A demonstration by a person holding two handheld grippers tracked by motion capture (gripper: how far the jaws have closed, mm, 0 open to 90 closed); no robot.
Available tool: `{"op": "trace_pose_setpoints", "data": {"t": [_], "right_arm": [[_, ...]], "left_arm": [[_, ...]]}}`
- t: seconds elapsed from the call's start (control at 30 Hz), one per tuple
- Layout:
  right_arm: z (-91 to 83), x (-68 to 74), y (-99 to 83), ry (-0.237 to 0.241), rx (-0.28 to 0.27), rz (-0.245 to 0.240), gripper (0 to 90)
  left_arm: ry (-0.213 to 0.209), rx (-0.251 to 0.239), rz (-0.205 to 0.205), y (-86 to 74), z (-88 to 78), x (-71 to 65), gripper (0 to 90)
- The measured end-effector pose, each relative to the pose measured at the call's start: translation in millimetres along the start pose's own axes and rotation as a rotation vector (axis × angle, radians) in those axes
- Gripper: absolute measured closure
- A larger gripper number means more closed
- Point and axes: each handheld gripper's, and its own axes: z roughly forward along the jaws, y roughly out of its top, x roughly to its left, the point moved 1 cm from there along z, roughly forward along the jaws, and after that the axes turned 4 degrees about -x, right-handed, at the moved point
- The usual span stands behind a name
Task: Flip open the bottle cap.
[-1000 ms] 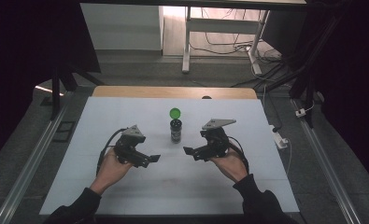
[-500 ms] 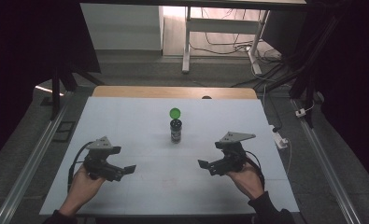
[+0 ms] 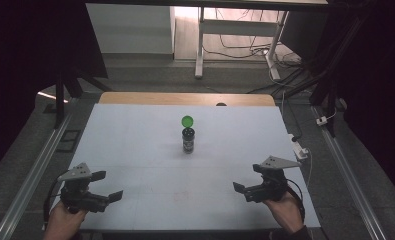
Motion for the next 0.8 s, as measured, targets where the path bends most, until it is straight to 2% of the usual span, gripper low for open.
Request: {"op": "trace_pose_setpoints", "data": {"t": [0.17,0.27,0.4,0.53,0.63,0.8], "right_arm": [[-14.6,-3.7,-17.2,-0.078,0.017,-0.006,0.0],[-22.9,-7.6,-27.7,-0.111,0.018,0.03,0.0],[-33.1,-13.0,-39.3,-0.115,0.021,0.093,0.0],[-39.8,-13.5,-45.3,-0.119,0.037,0.11,0.0],[-40.9,-12.2,-49.0,-0.122,0.066,0.109,0.0],[-40.6,-10.4,-49.6,-0.125,0.083,0.095,0.0]], "left_arm": [[0.046,0.015,-0.005,-15.1,-12.1,-0.5,0.0],[0.059,0.02,-0.019,-23.1,-19.4,0.4,0.0],[0.102,0.034,-0.022,-31.8,-27.3,1.0,0.0],[0.154,0.075,-0.021,-39.6,-30.7,2.0,0.0],[0.163,0.073,-0.034,-41.1,-33.1,2.6,0.0],[0.158,0.076,-0.051,-40.8,-32.6,4.4,0.0]]}}
